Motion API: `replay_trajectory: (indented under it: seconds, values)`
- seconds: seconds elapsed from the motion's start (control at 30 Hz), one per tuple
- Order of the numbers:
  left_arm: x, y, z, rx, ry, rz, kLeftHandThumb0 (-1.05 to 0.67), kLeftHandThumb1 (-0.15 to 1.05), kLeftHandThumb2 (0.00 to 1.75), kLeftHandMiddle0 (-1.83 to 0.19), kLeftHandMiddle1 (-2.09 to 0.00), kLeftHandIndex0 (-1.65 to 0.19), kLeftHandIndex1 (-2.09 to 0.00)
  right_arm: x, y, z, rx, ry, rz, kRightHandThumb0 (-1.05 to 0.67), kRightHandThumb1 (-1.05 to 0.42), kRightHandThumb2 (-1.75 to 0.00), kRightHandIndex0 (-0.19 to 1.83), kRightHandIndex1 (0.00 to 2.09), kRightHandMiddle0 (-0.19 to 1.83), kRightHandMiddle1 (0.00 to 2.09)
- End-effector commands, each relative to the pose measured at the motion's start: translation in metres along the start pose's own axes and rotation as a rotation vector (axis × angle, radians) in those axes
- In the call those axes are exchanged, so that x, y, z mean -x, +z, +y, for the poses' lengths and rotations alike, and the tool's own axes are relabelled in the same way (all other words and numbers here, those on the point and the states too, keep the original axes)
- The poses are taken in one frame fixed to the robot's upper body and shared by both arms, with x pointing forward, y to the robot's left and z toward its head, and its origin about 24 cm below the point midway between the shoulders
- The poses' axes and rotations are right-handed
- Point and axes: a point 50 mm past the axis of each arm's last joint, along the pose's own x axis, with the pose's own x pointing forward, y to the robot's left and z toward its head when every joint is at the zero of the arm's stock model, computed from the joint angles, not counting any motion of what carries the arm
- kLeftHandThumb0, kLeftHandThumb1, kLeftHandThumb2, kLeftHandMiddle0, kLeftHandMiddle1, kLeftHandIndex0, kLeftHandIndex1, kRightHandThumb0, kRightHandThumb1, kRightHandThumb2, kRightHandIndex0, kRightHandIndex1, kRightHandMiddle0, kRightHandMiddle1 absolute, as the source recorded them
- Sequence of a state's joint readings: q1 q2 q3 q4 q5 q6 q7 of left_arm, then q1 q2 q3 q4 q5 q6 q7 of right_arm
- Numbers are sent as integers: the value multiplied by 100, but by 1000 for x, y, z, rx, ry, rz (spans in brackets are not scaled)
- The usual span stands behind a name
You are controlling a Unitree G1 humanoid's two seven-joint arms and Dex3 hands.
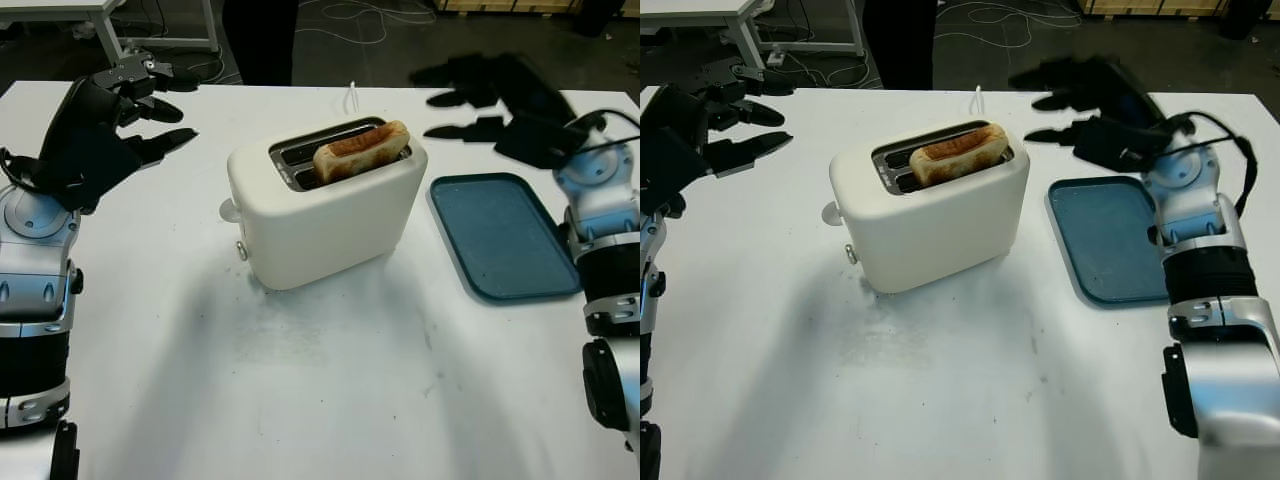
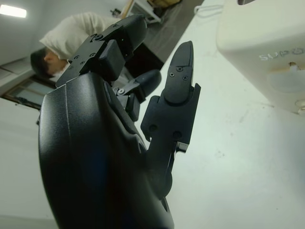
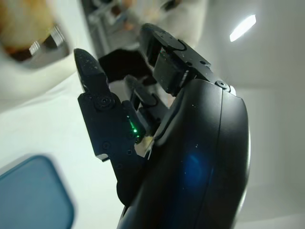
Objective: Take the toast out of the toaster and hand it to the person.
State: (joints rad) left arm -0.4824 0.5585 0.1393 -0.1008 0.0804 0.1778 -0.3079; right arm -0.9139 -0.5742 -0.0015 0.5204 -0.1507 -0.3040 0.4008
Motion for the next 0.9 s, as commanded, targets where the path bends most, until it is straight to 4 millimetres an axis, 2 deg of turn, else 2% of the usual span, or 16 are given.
replay_trajectory:
  seconds: [0.0,0.07,0.17,0.37,0.4,0.43,0.47,0.53,0.77,0.87]
  values:
    - [1,0,1,-6,8,-2,-26,91,13,-33,-94,-42,-59,-8,20,-17,-6,-32,-76,-46,-69,0,82,1,76,1]
    - [1,0,1,-16,6,-4,-28,91,12,-34,-94,-43,-59,-15,36,-21,-6,-36,-127,-52,-67,0,84,3,79,2]
    - [1,1,1,-25,5,-1,-29,91,12,-35,-93,-43,-58,-23,56,-24,18,-25,-185,-48,-62,0,86,4,82,4]
    - [2,1,0,-21,10,3,-30,92,12,-35,-91,-44,-57,-30,86,-19,34,65,-283,-71,-63,-1,84,12,81,5]
    - [2,1,1,-19,11,4,-30,92,11,-35,-91,-44,-56,-30,88,-17,31,82,-292,-73,-64,0,78,23,81,5]
    - [2,1,1,-15,11,6,-29,92,11,-35,-91,-44,-56,-30,90,-14,40,97,-308,-75,-65,0,61,55,79,7]
    - [2,1,1,-13,11,7,-29,92,11,-35,-91,-44,-56,-30,93,-10,49,113,-326,-77,-66,0,52,72,79,9]
    - [2,0,1,-12,9,7,-28,92,11,-35,-91,-44,-55,-30,96,-1,68,147,-366,-75,-65,0,46,90,79,11]
    - [1,1,1,-13,8,4,-28,91,10,-35,-91,-45,-55,-31,100,29,141,278,-350,-71,-63,0,40,97,77,13]
    - [1,1,1,-15,10,4,-29,91,10,-36,-91,-46,-55,-31,99,36,177,306,-358,-76,-62,0,42,97,78,14]
